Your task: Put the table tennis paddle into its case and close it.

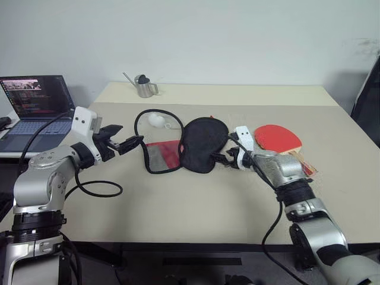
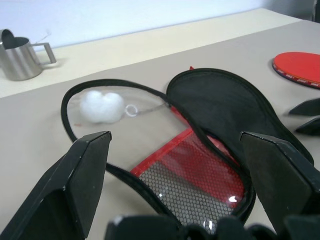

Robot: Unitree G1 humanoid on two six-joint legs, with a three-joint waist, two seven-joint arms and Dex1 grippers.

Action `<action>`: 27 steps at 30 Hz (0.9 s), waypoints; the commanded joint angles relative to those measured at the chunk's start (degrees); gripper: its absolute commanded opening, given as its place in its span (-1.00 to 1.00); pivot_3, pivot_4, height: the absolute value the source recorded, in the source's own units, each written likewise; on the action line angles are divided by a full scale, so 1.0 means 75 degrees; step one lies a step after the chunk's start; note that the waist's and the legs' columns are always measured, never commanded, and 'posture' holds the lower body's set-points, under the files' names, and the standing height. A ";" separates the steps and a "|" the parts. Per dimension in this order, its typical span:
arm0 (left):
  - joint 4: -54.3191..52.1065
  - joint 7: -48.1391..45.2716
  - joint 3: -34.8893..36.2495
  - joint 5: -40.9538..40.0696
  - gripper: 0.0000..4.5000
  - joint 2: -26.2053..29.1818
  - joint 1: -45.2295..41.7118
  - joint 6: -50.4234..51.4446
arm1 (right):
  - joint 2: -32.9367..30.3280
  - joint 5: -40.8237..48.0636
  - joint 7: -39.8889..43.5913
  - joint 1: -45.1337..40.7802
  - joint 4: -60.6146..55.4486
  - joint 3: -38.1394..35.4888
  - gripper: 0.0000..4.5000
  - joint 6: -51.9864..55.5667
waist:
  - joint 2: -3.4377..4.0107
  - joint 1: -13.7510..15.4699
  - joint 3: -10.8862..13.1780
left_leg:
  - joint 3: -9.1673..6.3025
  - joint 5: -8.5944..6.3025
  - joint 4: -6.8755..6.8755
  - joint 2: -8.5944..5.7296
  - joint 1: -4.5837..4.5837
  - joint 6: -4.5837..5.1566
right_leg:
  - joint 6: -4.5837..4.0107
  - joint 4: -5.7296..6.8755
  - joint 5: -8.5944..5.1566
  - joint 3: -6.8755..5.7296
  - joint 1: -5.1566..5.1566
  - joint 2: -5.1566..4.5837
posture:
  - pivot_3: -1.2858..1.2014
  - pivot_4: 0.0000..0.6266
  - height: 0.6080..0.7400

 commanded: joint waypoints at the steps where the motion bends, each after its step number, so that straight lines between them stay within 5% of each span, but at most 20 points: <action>1: -0.0129 -0.0015 0.0000 -0.0003 1.00 0.0068 -0.0301 -0.0157 | 0.0216 -0.0306 0.0005 -0.0439 0.0615 -0.0124 1.00 -0.0614 | 0.0000 -0.0013 0.0000 | 0.0000 0.0000 0.0000 0.0000 0.0000 0.0000 | 0.0000 0.0002 0.0000 0.0000 -0.0001 0.0000 | 0.03 -0.52 1.00; 19: 0.0088 -0.0055 -0.0188 0.0037 1.00 0.0019 -0.0557 -0.0278 | 0.1304 -0.1096 0.0106 -0.1631 0.2768 -0.0385 1.00 -0.2090 | 0.0000 -0.0249 0.0000 | -0.0007 0.0006 0.0001 0.0003 0.0002 -0.0007 | -0.0002 0.0021 0.0001 -0.0001 -0.0004 0.0005 | 0.03 -0.52 1.00; 22: 0.0041 -0.0083 -0.0192 0.0032 1.00 0.0034 -0.0524 -0.0288 | 0.1349 -0.1125 -0.0297 -0.1835 0.3146 -0.0656 0.74 -0.2326 | 0.0001 -0.0238 0.0001 | -0.0008 0.0007 0.0001 0.0002 0.0002 -0.0008 | -0.0002 0.0022 0.0001 -0.0002 -0.0004 0.0005 | 0.03 -0.52 1.00; 27: 0.0132 -0.0182 -0.0087 -0.0044 1.00 0.0077 -0.0570 -0.0366 | 0.1321 -0.1026 -0.0754 -0.2105 0.3588 -0.1126 -0.01 -0.2558 | 0.0001 -0.0230 0.0001 | -0.0009 0.0008 0.0000 0.0002 0.0002 -0.0009 | -0.0002 0.0021 0.0001 -0.0003 -0.0004 0.0003 | 0.03 -0.52 1.00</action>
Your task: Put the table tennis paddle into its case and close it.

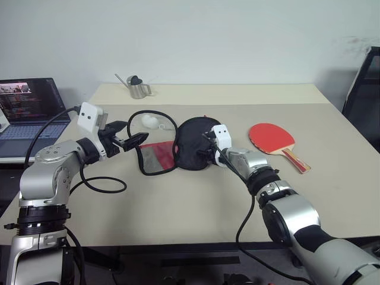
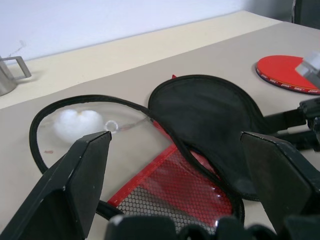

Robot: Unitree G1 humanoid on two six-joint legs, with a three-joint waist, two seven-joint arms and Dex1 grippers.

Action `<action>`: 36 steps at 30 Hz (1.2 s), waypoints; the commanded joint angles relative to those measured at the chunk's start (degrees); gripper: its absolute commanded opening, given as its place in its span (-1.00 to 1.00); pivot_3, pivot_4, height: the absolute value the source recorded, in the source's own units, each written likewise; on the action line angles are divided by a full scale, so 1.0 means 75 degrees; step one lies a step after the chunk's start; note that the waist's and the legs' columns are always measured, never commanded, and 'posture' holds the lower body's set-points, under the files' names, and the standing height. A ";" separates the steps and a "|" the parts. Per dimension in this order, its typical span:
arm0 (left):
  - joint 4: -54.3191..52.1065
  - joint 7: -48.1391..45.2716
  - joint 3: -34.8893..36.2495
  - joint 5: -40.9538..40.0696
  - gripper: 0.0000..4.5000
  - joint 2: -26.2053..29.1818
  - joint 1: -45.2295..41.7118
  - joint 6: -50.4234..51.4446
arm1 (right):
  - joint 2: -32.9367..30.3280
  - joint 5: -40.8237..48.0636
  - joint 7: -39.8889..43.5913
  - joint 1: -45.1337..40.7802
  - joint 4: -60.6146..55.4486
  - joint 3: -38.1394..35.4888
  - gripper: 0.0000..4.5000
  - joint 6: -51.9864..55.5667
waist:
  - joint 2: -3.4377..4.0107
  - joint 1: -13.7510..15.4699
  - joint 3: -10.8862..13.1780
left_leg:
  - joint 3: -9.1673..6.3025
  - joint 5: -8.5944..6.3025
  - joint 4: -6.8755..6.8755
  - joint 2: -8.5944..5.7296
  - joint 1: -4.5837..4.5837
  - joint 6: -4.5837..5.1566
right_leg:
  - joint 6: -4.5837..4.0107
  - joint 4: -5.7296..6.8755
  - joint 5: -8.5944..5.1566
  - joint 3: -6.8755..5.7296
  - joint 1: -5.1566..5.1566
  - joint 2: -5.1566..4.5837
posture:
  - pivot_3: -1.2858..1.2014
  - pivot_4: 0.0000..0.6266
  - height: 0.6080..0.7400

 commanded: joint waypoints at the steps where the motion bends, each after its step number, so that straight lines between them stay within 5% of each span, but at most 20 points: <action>1: -0.0067 -0.0151 0.0224 -0.0097 1.00 0.0113 -0.0247 -0.0262 | -0.0034 0.0108 -0.0275 -0.0357 0.0125 -0.0440 -0.15 -0.0340 | 0.0000 0.0000 0.0000 | 0.0001 0.0000 0.0000 0.0000 0.0000 0.0000 | 0.0000 0.0000 0.0000 0.0000 0.0000 0.0000 | 0.03 -0.52 1.00; 7: -0.0040 -0.0211 0.0148 -0.0174 1.00 0.0034 -0.0414 -0.0222 | -0.0147 0.0134 -0.0640 -0.0541 0.0335 -0.0891 -1.00 -0.0520 | 0.0000 -0.0002 0.0000 | 0.0001 0.0000 0.0000 0.0000 0.0000 0.0000 | 0.0000 0.0000 0.0000 0.0001 0.0000 0.0000 | 0.03 -0.52 1.00; 34: 0.0145 -0.0687 -0.0658 -0.0081 1.00 -0.0709 -0.1234 -0.0205 | -0.1698 -0.0409 0.0417 -0.0411 0.0548 -0.0808 -1.00 0.0490 | 0.0000 0.0010 0.0000 | 0.0006 0.0002 0.0000 -0.0004 0.0000 -0.0001 | 0.0000 0.0000 0.0000 0.0003 0.0001 -0.0001 | 0.03 -0.52 1.00; 36: 0.0157 -0.0713 -0.0666 -0.0086 1.00 -0.0703 -0.1248 -0.0209 | -0.1690 -0.0476 0.0283 -0.0363 0.0578 -0.0780 -0.80 0.0474 | 0.0000 0.0009 0.0000 | 0.0006 0.0002 0.0001 -0.0003 0.0000 -0.0001 | 0.0000 0.0000 0.0000 0.0004 0.0001 -0.0001 | 0.03 -0.52 1.00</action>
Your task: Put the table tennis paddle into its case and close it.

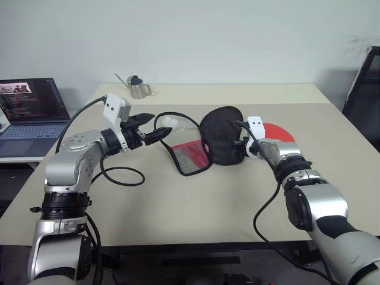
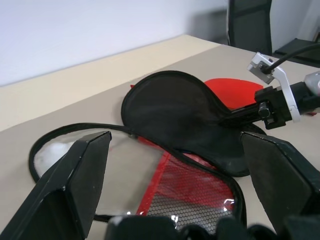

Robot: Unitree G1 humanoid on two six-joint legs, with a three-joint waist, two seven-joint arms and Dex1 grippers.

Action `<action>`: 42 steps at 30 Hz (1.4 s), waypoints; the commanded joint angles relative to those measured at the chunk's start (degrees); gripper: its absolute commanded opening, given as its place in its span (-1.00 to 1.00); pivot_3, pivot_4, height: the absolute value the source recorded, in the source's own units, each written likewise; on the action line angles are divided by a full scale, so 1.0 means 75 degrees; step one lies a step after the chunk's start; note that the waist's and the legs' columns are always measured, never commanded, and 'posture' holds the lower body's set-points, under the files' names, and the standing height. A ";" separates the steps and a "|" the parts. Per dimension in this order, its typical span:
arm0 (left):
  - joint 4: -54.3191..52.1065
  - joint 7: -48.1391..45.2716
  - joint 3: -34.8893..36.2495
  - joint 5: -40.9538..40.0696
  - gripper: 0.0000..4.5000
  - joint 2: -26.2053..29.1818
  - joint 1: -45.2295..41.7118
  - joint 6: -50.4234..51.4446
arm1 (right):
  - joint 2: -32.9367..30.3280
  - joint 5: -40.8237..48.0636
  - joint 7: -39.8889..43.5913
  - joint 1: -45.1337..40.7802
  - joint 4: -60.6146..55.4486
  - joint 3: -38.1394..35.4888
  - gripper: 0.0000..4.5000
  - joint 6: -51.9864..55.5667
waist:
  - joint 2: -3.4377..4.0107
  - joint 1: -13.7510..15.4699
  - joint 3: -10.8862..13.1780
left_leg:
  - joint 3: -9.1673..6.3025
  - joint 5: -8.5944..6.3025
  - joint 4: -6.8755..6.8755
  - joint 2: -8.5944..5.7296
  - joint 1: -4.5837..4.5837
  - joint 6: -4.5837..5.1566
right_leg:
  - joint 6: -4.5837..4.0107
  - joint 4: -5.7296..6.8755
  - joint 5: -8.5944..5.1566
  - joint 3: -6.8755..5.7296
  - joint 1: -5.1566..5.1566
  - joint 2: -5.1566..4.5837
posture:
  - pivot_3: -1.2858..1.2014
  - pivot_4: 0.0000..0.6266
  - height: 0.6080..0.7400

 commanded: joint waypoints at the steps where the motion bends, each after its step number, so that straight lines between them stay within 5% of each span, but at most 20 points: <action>1: -0.0091 -0.0083 0.0075 -0.0010 1.00 0.0059 -0.0219 -0.0154 | -0.0065 -0.0087 -0.0118 -0.0007 -0.0047 0.0006 -0.72 -0.0002 | 0.0000 -0.0001 0.0000 | 0.0000 0.0000 0.0000 0.0000 0.0000 0.0000 | 0.0000 0.0000 0.0000 0.0000 0.0000 0.0000 | 0.03 -0.52 1.00; 12: -0.0145 -0.0152 0.0095 0.0012 1.00 0.0114 -0.0200 -0.0110 | -0.0336 -0.0384 -0.0030 0.0197 -0.0379 0.0174 0.98 -0.0314 | 0.0000 -0.0003 0.0000 | -0.0001 0.0002 0.0000 0.0000 0.0000 -0.0002 | 0.0000 0.0001 0.0000 -0.0001 0.0000 0.0000 | 0.03 -0.52 1.00; 24: -0.0775 0.0051 0.0103 -0.0212 1.00 -0.0056 -0.0105 0.0180 | -0.2153 0.1003 0.2339 0.2278 -0.5961 -0.0181 0.99 0.1701 | 0.0002 0.0040 0.0001 | -0.0004 0.0002 0.0003 0.0000 -0.0001 -0.0002 | 0.0001 -0.0001 0.0000 -0.0003 0.0004 -0.0001 | 0.03 -0.52 1.00; 33: -0.1727 0.0333 -0.0387 -0.0326 1.00 -0.0712 0.0021 0.0588 | -0.4011 0.0426 0.2735 0.3056 -0.4901 0.0059 0.99 0.1354 | 0.0002 0.0171 0.0001 | 0.0006 0.0005 0.0007 -0.0008 0.0001 0.0004 | 0.0001 -0.0006 0.0000 0.0001 0.0012 -0.0006 | 0.03 -0.52 1.00; 42: -0.1699 0.0079 -0.0575 -0.0544 1.00 -0.0900 -0.0328 0.0704 | -0.4064 0.0121 0.3145 0.2989 -0.3493 0.0425 0.99 0.0807 | 0.0002 0.0068 0.0001 | 0.0016 0.0007 0.0009 -0.0008 0.0002 0.0005 | 0.0002 -0.0005 0.0000 0.0011 0.0013 -0.0005 | 0.03 -0.52 1.00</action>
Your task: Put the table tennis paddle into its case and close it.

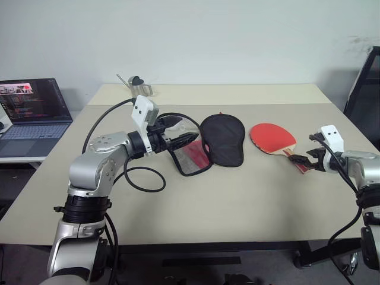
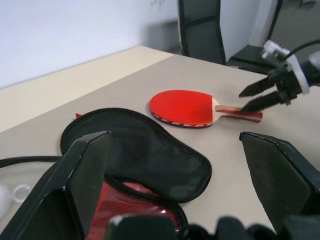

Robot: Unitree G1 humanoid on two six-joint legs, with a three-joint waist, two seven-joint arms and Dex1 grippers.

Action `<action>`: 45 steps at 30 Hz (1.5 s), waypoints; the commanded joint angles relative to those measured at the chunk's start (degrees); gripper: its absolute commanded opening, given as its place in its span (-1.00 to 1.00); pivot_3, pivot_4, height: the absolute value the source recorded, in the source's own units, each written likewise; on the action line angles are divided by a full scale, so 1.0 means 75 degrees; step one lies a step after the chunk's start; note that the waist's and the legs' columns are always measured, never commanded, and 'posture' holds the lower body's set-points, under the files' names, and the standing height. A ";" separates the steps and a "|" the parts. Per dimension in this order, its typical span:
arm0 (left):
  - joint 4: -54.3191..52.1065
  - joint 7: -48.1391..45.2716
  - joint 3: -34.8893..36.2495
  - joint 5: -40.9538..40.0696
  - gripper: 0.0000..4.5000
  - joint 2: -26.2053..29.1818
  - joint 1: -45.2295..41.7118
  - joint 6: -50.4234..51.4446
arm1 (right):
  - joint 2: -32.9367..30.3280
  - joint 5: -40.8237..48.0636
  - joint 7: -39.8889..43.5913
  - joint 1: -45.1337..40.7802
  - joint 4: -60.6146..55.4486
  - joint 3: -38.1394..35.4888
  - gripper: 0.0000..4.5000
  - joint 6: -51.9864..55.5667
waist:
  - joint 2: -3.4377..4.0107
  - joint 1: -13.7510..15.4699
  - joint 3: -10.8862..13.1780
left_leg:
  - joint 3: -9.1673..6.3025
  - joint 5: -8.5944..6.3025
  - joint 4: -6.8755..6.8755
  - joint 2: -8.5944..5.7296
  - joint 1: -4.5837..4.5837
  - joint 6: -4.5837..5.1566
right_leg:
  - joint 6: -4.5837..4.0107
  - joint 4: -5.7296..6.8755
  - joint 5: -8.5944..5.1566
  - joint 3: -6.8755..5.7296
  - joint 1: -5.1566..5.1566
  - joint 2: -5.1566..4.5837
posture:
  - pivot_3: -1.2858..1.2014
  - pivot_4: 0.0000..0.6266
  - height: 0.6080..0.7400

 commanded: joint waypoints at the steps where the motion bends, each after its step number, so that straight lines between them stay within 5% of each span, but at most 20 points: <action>1: -0.0322 -0.0293 0.0038 -0.0347 1.00 0.0042 -0.0302 0.0100 | 0.0028 -0.0150 0.0026 -0.0305 0.0456 0.0031 0.99 -0.0496 | 0.0000 -0.0002 0.0000 | 0.0000 0.0000 0.0000 0.0000 0.0000 0.0000 | 0.0000 0.0000 0.0000 -0.0001 0.0000 0.0000 | 0.03 -0.52 1.00; 21: 0.0026 -0.2701 -0.0696 -0.0759 1.00 0.0983 -0.1010 0.0311 | 0.0921 -0.0941 -0.0646 -0.1638 0.3456 0.0293 0.99 -0.2442 | 0.0002 -0.0048 0.0001 | -0.0003 0.0005 -0.0002 0.0000 0.0002 -0.0007 | 0.0000 -0.0004 0.0000 -0.0006 0.0002 0.0000 | 0.03 -0.52 1.00; 24: 0.0016 -0.2772 -0.0735 -0.0719 1.00 0.1030 -0.0971 0.0296 | 0.0932 -0.0963 -0.0902 -0.1651 0.3601 0.0260 0.72 -0.2404 | 0.0002 -0.0047 0.0001 | -0.0005 0.0006 0.0001 0.0000 0.0003 -0.0008 | 0.0000 -0.0003 0.0000 -0.0006 0.0008 0.0000 | 0.03 -0.52 1.00; 33: -0.0102 -0.2813 -0.0545 -0.0705 1.00 0.1363 -0.0697 0.0324 | 0.1025 -0.0844 -0.1515 -0.1552 0.3402 0.0030 -0.52 -0.1989 | 0.0002 -0.0042 0.0001 | -0.0012 0.0006 0.0001 0.0000 0.0033 -0.0007 | 0.0000 -0.0003 0.0000 -0.0011 0.0043 0.0000 | 0.03 -0.52 1.00; 40: -0.0340 -0.2704 -0.0145 -0.0735 1.00 0.1939 -0.0203 0.0350 | 0.1049 -0.0528 -0.2442 -0.1700 0.2545 -0.0454 -0.52 -0.1258 | 0.0004 -0.0042 0.0003 | -0.0013 0.0012 0.0002 -0.0001 0.0035 -0.0001 | 0.0002 0.0006 0.0002 -0.0009 0.0040 0.0000 | 0.03 -0.52 1.00; 45: -0.0533 -0.2608 0.0123 -0.0751 1.00 0.2264 0.0150 0.0343 | 0.1251 -0.0125 -0.2853 -0.1540 0.0339 -0.0842 -0.52 0.0220 | 0.0015 -0.0045 0.0009 | -0.0010 0.0011 -0.0008 -0.0001 0.0026 -0.0001 | 0.0001 0.0000 0.0001 -0.0007 0.0024 -0.0001 | 0.03 -0.52 1.00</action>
